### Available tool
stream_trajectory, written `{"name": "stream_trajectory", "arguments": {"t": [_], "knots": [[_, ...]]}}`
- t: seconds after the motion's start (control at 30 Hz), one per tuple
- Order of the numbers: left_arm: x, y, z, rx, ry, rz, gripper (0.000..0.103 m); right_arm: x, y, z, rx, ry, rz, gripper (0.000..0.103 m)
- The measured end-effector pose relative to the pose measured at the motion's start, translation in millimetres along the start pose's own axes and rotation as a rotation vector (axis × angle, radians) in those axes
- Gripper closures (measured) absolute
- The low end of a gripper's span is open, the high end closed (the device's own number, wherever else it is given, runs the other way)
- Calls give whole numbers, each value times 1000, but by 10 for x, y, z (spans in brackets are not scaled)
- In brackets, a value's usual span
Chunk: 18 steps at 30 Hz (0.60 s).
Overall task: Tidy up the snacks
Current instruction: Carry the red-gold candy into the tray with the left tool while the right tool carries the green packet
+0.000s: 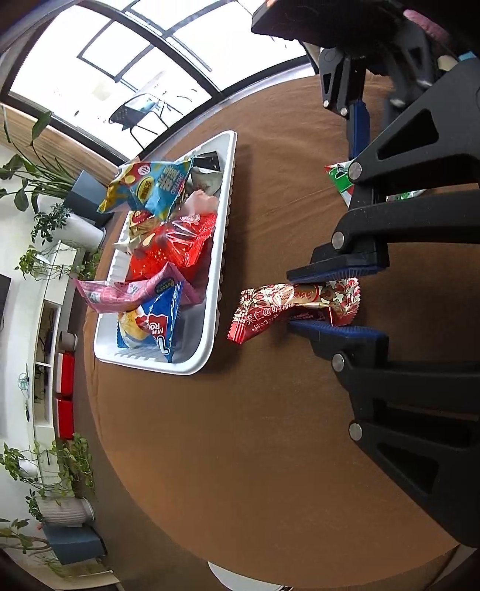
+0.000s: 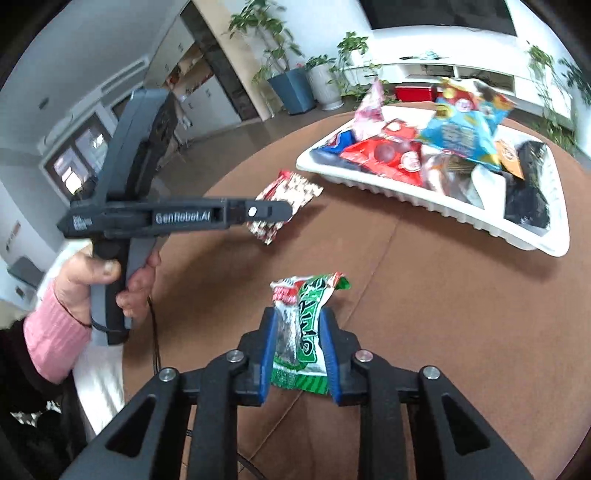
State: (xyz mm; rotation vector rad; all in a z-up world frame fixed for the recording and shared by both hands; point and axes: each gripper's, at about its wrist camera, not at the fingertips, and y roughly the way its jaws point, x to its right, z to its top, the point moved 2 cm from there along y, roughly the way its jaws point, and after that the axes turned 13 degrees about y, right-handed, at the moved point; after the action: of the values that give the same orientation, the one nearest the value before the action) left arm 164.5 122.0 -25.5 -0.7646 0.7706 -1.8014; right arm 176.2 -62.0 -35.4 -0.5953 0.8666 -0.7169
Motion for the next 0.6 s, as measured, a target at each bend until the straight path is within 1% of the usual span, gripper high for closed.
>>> {"name": "stream_trajectory", "arguments": {"t": [0.03, 0.07, 0.1, 0.23, 0.3, 0.33, 0.4, 0.43, 0.47, 0.5, 0.53, 0.6], "knots": [[14, 1, 1, 0, 2, -2, 84, -44, 38, -16, -2, -19, -22, 53], [31, 4, 1, -2, 5, -5, 84, -95, 62, -27, 3, -41, -43, 40], [47, -34, -29, 0, 4, -3, 84, -138, 87, -33, 3, -60, -54, 38], [59, -45, -49, 0, 6, -2, 84, -293, 233, -69, -4, -149, -156, 38], [58, -49, -59, 1, 5, -2, 84, -362, 309, -101, -1, -206, -226, 41], [52, -46, -61, 1, 2, -1, 84, -378, 342, -117, -3, -226, -256, 50], [52, -51, -77, -1, 1, -2, 84, -405, 355, -140, 15, -253, -295, 53], [49, -48, -81, -1, 0, -2, 84, -412, 345, -139, 23, -257, -303, 57], [51, -43, -85, -3, 3, -4, 84, -419, 320, -125, 33, -253, -302, 65], [49, -42, -90, -3, 3, -5, 84, -423, 287, -115, 40, -245, -294, 69], [47, -42, -94, -3, 1, -6, 84, -416, 261, -97, 46, -235, -285, 72], [48, -42, -91, -1, 1, -17, 84, -348, 210, -57, 42, -182, -237, 73]]}}
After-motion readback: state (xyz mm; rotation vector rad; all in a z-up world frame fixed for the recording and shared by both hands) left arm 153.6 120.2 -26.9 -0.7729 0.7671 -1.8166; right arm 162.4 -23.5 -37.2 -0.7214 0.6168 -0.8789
